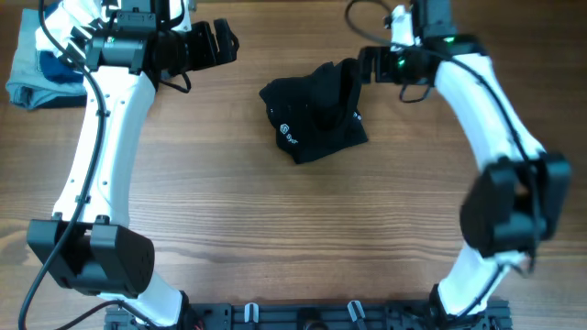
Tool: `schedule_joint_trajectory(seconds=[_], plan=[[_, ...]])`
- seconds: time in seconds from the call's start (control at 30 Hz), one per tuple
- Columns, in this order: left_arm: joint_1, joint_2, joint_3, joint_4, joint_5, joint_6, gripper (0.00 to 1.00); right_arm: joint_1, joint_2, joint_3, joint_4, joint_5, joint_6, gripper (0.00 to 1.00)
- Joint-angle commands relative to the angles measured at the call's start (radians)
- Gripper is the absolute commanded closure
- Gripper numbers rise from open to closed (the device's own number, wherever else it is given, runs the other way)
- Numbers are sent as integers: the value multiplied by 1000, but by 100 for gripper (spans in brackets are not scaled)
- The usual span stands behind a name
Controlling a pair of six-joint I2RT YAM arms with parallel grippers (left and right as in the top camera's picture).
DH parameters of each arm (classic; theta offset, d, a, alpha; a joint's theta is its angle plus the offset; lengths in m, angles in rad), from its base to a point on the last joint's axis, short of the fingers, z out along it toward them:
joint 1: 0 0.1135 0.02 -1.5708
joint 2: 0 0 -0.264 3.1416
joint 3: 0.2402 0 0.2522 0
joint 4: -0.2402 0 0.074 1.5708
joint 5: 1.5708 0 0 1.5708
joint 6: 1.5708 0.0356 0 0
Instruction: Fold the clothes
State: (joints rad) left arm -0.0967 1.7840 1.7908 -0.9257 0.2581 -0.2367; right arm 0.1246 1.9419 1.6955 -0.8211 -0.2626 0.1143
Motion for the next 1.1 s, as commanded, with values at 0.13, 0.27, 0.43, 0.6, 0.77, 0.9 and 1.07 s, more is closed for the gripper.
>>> schedule_joint_trajectory(seconds=[0.13,0.27,0.43,0.6,0.77,0.9,1.07], plan=[[1,6,1,-33,-51,55,0,121,-111,-29,-245,-53,165,3],[1,6,1,-45,-50,54,0,174,-87,-154,-189,-53,290,11],[1,6,1,-63,-50,54,0,205,-82,-306,23,-52,360,28],[1,6,1,-64,-50,54,0,205,-80,-336,58,-8,367,45],[1,6,1,-63,-50,54,0,205,-80,-339,82,8,364,62],[1,6,1,-63,-50,54,0,206,-71,-385,132,7,364,69],[1,6,1,-63,-50,50,0,205,-24,-418,158,2,357,96]])
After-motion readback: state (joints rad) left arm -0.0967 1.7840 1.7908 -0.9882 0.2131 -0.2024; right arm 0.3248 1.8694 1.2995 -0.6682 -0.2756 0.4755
